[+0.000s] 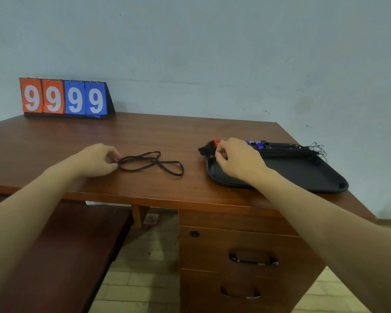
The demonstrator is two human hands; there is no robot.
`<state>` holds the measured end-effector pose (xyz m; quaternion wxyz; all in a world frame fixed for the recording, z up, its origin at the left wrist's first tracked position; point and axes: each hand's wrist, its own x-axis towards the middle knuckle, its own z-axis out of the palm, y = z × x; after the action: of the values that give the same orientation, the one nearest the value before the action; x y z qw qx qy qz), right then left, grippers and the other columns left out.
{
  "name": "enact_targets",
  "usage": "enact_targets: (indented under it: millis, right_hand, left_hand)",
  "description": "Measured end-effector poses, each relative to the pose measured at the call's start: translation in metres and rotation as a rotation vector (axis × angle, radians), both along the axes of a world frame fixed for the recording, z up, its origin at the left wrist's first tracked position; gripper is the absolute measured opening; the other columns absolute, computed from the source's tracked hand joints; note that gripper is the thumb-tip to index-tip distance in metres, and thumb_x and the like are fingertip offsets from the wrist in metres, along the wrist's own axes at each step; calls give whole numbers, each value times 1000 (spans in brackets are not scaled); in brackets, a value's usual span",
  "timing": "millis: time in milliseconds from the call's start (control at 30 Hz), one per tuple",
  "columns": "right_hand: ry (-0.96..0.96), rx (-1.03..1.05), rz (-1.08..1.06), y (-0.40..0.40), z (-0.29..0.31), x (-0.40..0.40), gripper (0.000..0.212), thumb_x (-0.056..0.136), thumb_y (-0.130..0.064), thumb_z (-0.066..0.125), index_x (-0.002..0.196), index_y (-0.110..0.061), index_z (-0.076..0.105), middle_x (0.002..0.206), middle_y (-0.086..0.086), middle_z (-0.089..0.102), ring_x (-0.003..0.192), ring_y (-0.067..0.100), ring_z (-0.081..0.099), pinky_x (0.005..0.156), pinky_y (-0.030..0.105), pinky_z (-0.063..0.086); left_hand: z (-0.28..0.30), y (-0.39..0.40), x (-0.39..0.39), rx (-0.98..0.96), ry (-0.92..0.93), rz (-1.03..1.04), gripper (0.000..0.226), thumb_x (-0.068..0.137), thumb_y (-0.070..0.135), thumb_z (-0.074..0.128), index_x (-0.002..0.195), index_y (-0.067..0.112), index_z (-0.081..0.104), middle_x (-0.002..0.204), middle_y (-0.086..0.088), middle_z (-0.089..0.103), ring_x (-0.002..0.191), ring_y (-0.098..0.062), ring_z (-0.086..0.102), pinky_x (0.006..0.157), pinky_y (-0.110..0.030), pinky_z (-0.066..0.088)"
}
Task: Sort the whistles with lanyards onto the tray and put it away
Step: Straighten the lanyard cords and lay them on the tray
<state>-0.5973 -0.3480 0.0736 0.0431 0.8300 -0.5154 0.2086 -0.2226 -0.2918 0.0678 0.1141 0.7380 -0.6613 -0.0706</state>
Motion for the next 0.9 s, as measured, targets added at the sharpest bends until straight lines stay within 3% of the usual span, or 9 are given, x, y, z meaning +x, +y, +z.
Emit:
enact_targets:
  millis: [267,433,567,667,800,900]
  right_hand:
    - [-42,47,15,6,-5,-1,16,100,-30,52,98,-28,68,83,-10,62,69,7,61,66,35,61]
    - [-44,51,21,7,-5,-6,14,100,-31,53,99,-29,67,86,-9,62,69,8,61,66,33,60]
    - [-35,49,18,8,-3,-10,14,99,-31,52,97,-30,66,88,-8,62,69,7,60,61,27,56]
    - [-38,53,22,10,-2,-11,14,100,-30,53,97,-29,66,88,-8,63,69,7,60,59,25,53]
    - [-44,21,50,16,1,-9,15,100,-31,52,98,-28,67,91,-8,59,74,8,58,66,30,56]
    - [-44,19,113,18,4,-3,15,100,-33,53,99,-29,67,94,-8,58,78,10,59,71,35,58]
  left_hand:
    - [-11,-8,-19,-85,2,54,12,96,33,66,103,23,63,107,0,64,95,-15,58,81,-30,45]
    - [-4,-7,-26,-85,13,64,11,99,28,60,108,22,60,109,-3,67,98,-19,61,88,-34,51]
    - [5,-4,-33,20,-30,41,25,101,22,58,126,18,60,121,-5,66,106,-21,61,93,-34,49]
    - [11,-2,-39,7,-40,1,25,102,21,55,124,14,65,108,-3,66,96,-18,60,86,-30,46]
    - [25,1,-47,-49,63,-31,26,99,41,57,108,21,70,96,3,68,87,-11,61,85,-31,47]
    - [39,6,-61,-38,256,-21,36,95,56,56,96,26,76,98,6,66,86,-16,60,85,-35,50]
